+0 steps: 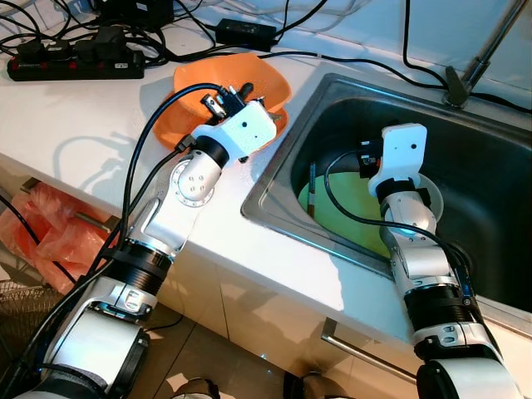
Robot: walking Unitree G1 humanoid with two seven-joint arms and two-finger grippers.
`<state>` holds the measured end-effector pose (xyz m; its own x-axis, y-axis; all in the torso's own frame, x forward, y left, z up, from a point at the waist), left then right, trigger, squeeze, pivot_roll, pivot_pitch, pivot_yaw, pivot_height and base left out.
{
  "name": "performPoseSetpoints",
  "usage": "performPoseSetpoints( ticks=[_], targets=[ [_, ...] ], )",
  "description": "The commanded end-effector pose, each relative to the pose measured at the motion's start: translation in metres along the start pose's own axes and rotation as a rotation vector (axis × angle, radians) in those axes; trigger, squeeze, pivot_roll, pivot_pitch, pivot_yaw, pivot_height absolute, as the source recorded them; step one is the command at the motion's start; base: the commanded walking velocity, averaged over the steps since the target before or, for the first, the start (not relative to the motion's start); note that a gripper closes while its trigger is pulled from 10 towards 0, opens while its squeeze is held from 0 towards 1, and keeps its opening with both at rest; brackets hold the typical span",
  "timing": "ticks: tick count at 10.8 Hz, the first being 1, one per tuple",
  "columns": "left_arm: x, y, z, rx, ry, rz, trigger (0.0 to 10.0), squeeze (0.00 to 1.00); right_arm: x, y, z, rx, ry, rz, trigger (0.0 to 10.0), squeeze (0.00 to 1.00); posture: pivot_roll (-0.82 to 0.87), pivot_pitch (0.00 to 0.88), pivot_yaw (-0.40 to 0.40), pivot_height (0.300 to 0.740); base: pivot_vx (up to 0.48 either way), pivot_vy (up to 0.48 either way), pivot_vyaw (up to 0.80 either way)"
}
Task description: Kitchen organization
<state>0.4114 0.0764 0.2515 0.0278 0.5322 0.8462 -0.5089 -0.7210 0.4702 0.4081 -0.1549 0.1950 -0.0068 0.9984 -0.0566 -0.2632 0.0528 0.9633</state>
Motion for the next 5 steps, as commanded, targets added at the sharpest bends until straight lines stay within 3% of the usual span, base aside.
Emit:
performPoseSetpoints(
  ticks=[1, 5],
  targets=[
    [-0.0070, -0.0014, -0.0020, -0.002, -0.027, -0.007, 0.0, 0.00, 0.0015, -0.0155, -0.0065, 0.045, -0.003, 0.003, 10.0, 0.00, 0.06, 0.143, -0.031, 0.740, 0.000, 0.000, 0.00],
    [-0.0048, 0.0003, -0.0018, -0.010, -0.021, -0.005, 0.0, 0.00, 0.0010, -0.0165, -0.0066, 0.049, -0.003, 0.005, 10.0, 0.00, 0.07, 0.143, -0.033, 0.740, 0.000, 0.000, 0.00]
  ],
)
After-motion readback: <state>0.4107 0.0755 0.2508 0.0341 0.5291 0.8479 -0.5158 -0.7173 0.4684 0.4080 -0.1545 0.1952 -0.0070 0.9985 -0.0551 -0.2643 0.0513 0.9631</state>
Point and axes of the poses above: a point about 5 cm out from each wrist's last joint towards the gripper, its own z axis pointing out of the wrist towards the gripper, its own y axis along the axis of the wrist's last joint, x = y × z, the point moved 5 cm from there along z, pointing out of the wrist towards the gripper, and after that the axes turned 8 degrees about z, right-handed, at the moved point
